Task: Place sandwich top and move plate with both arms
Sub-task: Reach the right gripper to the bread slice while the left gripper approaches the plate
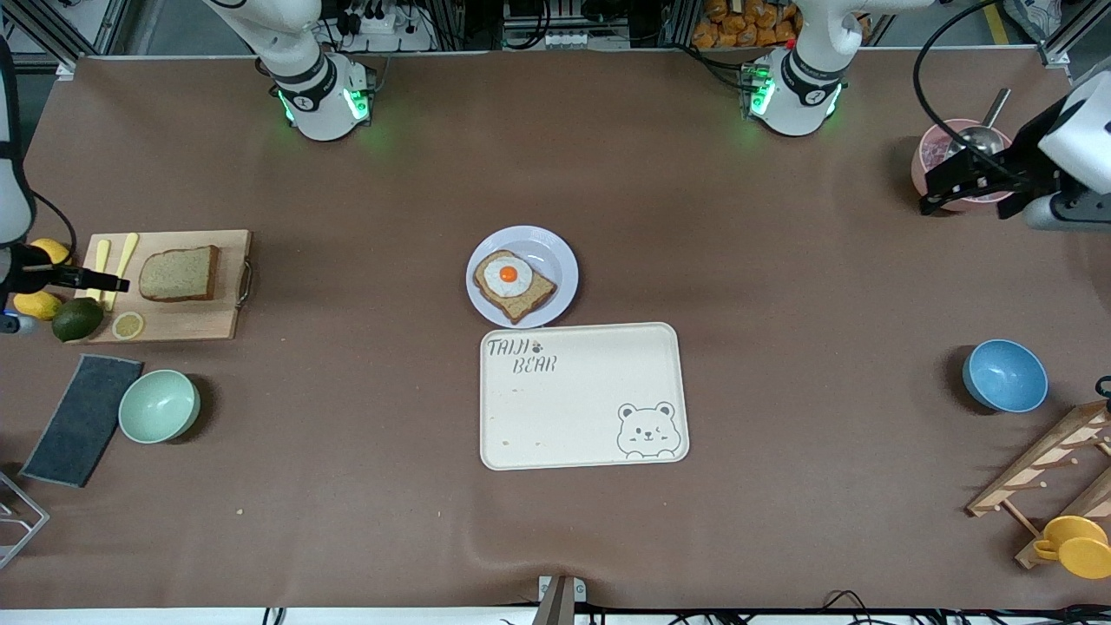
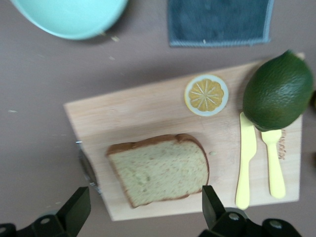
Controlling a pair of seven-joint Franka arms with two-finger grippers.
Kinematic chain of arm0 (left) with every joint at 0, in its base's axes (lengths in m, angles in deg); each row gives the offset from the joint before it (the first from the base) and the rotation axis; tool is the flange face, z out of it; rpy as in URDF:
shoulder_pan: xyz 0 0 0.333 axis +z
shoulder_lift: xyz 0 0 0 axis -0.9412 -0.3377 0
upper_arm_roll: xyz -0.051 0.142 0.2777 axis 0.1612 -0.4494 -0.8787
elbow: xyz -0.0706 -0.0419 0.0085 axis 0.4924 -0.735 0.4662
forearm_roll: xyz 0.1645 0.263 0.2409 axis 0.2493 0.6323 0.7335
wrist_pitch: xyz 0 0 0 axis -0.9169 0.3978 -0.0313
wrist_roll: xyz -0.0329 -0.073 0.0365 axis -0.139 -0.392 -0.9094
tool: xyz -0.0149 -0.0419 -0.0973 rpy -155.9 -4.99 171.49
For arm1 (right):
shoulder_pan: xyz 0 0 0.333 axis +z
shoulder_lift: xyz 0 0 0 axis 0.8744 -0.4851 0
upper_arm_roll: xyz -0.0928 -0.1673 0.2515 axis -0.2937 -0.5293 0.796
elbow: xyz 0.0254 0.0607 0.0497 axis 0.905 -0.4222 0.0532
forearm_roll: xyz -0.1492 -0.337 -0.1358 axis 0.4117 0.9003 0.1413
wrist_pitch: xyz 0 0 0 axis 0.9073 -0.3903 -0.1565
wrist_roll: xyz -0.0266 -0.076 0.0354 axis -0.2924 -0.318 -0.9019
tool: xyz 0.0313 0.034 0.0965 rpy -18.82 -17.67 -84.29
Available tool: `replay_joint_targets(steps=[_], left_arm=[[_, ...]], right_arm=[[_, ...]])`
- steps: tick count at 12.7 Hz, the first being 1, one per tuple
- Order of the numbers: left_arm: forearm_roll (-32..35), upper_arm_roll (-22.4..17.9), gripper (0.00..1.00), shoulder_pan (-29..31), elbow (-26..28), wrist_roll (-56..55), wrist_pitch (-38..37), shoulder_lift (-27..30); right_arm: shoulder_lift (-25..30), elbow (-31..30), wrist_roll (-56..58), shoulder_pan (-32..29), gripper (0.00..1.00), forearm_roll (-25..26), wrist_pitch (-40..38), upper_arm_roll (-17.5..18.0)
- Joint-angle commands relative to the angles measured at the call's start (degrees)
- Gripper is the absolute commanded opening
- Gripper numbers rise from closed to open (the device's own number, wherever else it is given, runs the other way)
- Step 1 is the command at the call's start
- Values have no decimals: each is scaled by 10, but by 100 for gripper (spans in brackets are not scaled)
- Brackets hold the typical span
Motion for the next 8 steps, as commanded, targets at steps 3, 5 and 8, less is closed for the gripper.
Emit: replay_joint_targets(steps=[3,5,8], left_arm=[[-19,2,100,-6,45,-11,43,-7],[-61,3,100,-1,45,-10,50,-27],[-118,2,100,-8,45,-9,72,-56]], right_arm=[[-65,-8,82,-35,100,34,35,10],[-90,-9,126,-47,100,36,64,10],[-106,-9,183,-66,100,36,75,10]])
